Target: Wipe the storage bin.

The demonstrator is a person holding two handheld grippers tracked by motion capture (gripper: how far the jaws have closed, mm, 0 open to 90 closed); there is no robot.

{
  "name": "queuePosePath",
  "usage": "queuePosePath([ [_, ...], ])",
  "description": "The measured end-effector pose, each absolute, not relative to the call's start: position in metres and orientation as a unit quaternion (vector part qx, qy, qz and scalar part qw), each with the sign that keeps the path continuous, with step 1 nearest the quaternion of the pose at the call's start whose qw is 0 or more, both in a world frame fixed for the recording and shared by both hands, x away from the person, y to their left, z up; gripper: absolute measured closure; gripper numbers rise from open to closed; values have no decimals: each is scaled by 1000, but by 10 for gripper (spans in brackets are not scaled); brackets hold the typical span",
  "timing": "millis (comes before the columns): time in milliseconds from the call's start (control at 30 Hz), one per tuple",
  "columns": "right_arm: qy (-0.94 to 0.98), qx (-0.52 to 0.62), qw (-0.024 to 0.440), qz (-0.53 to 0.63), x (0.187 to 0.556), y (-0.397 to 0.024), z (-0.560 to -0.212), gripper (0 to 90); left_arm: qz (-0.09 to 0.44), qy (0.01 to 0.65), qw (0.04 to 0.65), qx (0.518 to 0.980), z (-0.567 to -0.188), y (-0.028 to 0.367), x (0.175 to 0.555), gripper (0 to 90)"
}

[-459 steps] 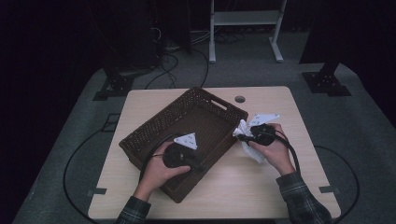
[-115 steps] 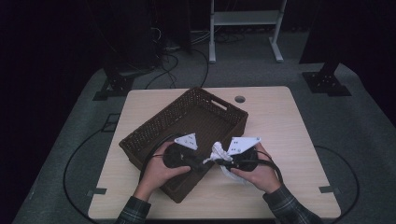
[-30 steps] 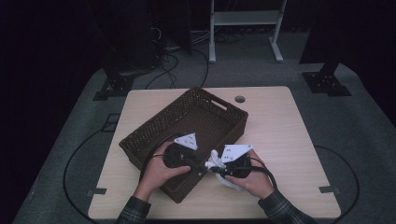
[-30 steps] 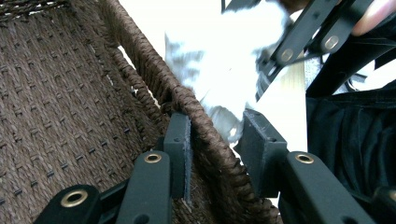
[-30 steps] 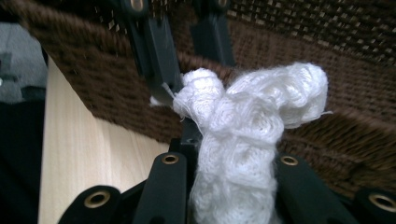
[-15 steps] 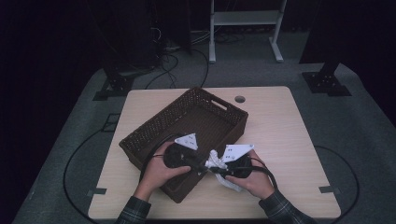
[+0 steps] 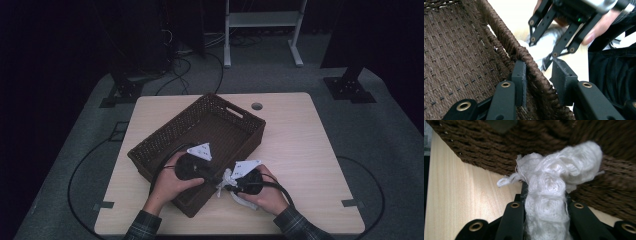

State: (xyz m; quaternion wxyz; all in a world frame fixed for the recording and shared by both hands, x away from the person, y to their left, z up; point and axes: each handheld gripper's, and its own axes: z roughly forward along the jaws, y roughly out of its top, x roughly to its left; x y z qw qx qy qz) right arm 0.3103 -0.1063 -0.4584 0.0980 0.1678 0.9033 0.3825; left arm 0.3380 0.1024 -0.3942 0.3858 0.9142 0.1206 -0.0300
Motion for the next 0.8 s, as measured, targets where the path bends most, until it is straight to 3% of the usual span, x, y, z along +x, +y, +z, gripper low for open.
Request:
queuePosePath([
  [800,909,137,74,388,298,-86,-467,743,-31,123,386,914,-394,102,337,643],
])
